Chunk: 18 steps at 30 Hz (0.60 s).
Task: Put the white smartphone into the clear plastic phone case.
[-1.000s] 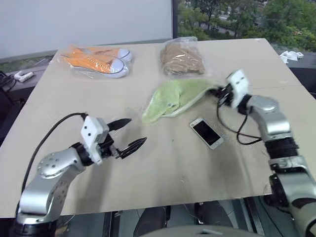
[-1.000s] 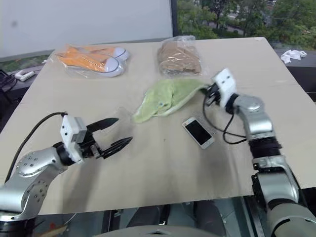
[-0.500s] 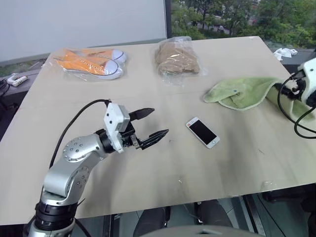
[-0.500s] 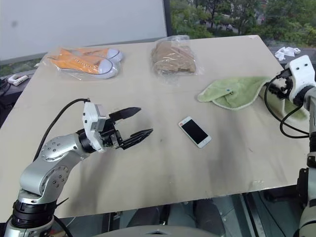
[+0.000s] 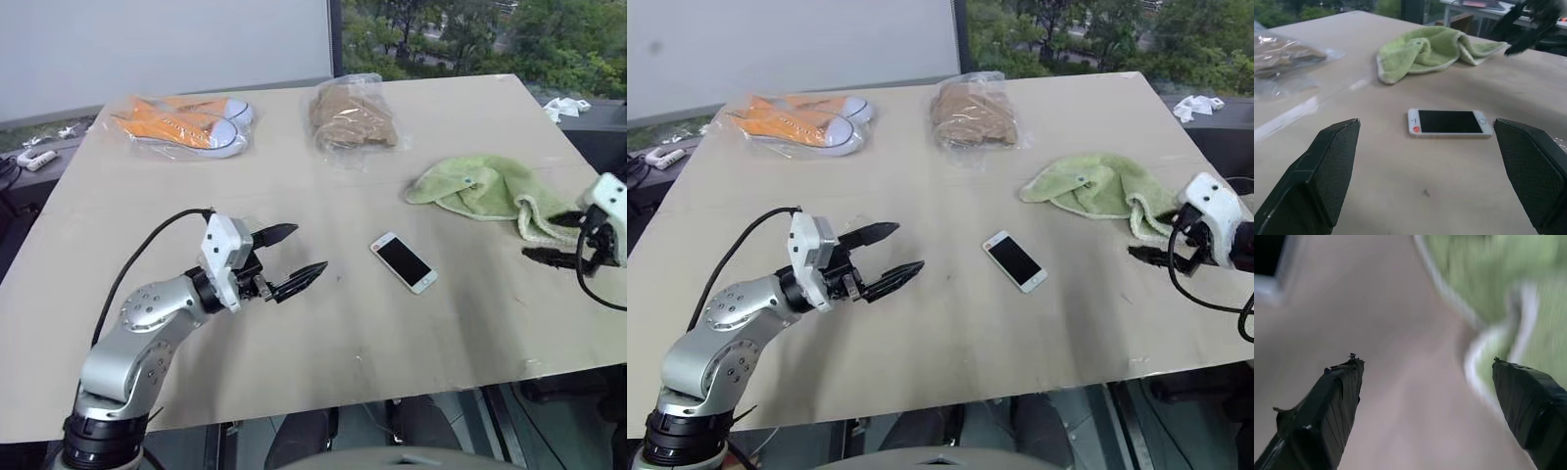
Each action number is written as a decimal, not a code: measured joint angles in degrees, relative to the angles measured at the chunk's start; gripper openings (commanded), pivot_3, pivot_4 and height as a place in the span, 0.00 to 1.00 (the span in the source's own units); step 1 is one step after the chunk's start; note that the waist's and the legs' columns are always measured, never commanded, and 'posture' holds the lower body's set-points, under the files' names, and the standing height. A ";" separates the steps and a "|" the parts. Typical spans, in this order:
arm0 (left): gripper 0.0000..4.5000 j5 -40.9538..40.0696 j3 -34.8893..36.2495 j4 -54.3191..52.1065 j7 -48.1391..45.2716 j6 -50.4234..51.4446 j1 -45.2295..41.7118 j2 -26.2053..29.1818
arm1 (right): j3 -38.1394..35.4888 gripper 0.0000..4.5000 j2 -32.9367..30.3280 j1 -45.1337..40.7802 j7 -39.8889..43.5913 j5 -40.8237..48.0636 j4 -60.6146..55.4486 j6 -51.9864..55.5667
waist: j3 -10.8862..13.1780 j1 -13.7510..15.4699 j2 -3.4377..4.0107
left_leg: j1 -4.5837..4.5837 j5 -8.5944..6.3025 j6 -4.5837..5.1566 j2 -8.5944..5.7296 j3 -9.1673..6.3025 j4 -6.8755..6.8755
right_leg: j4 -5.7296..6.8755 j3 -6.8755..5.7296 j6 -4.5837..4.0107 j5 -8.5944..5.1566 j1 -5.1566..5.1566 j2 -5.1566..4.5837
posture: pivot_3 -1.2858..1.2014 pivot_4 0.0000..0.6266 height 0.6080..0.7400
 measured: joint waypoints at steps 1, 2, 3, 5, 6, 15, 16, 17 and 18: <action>1.00 2.02 0.32 1.04 1.23 -0.24 0.34 0.32 | -1.15 1.00 3.68 -0.10 -0.41 3.21 -3.43 0.09 | -0.01 0.04 -0.02 | 0.00 0.00 -0.01 0.03 -0.02 -0.01 | 0.01 -0.02 0.00 0.00 0.00 0.03 | 0.52 0.24 1.00; 1.00 3.83 0.43 2.42 2.51 -0.35 0.43 0.49 | -1.41 1.00 6.82 0.16 -0.77 6.02 -6.60 0.26 | 0.00 0.13 -0.02 | -0.02 0.00 -0.01 0.02 -0.05 -0.01 | 0.01 -0.06 0.00 0.00 0.00 0.03 | 0.52 0.24 1.00; 1.00 5.61 0.45 3.85 3.82 -0.58 0.48 0.46 | -1.45 1.00 9.38 1.38 -1.30 9.02 -10.23 1.46 | 0.00 0.40 -0.02 | -0.06 0.00 0.00 0.02 -0.09 -0.01 | 0.00 -0.09 0.00 0.00 -0.01 0.01 | 0.52 0.24 1.00; 1.00 8.58 0.40 6.67 5.51 -0.92 0.46 0.53 | -1.04 1.00 12.23 3.31 -2.13 13.24 -15.33 4.04 | 0.03 1.19 -0.05 | -0.22 -0.01 0.02 -0.07 -0.19 0.05 | -0.06 -0.18 0.01 0.00 -0.08 -0.08 | 0.52 0.24 1.00; 1.00 9.91 0.32 8.03 6.13 -0.91 0.41 0.62 | -0.75 1.00 13.35 3.81 -2.76 14.94 -17.33 5.07 | 0.03 1.47 -0.05 | -0.24 -0.04 0.05 -0.10 -0.18 0.09 | -0.07 -0.16 0.02 0.01 -0.08 -0.10 | 0.52 0.24 1.00; 1.00 17.18 -4.56 20.55 9.12 -0.67 -7.68 -2.08 | 4.79 1.00 20.67 6.26 -10.76 22.02 -29.00 9.17 | 0.04 1.91 -0.14 | -0.30 -0.04 0.06 -0.25 -0.35 0.20 | -0.08 -0.28 0.07 0.04 -0.09 -0.22 | 0.52 0.24 1.00; 1.00 17.59 -5.00 21.84 8.80 -0.98 -8.07 -2.17 | 4.88 1.00 20.46 6.76 -10.97 21.75 -29.51 8.59 | 0.04 1.80 -0.15 | -0.30 -0.04 0.06 -0.25 -0.35 0.19 | -0.07 -0.29 0.07 0.04 -0.10 -0.22 | 0.52 0.24 1.00; 1.00 17.80 -5.33 23.30 8.72 -1.27 -8.70 -2.22 | 5.13 1.00 20.30 7.24 -10.98 21.40 -29.87 7.92 | 0.04 1.73 -0.15 | -0.29 -0.04 0.05 -0.25 -0.35 0.18 | -0.06 -0.28 0.07 0.04 -0.11 -0.20 | 0.52 0.24 1.00; 1.00 18.38 -5.57 25.85 8.75 -1.47 -10.11 -2.41 | 5.70 1.00 20.41 7.80 -11.00 20.48 -30.40 6.42 | 0.04 1.70 -0.15 | -0.29 -0.03 0.04 -0.24 -0.37 0.18 | -0.03 -0.30 0.07 0.04 -0.13 -0.18 | 0.52 0.24 1.00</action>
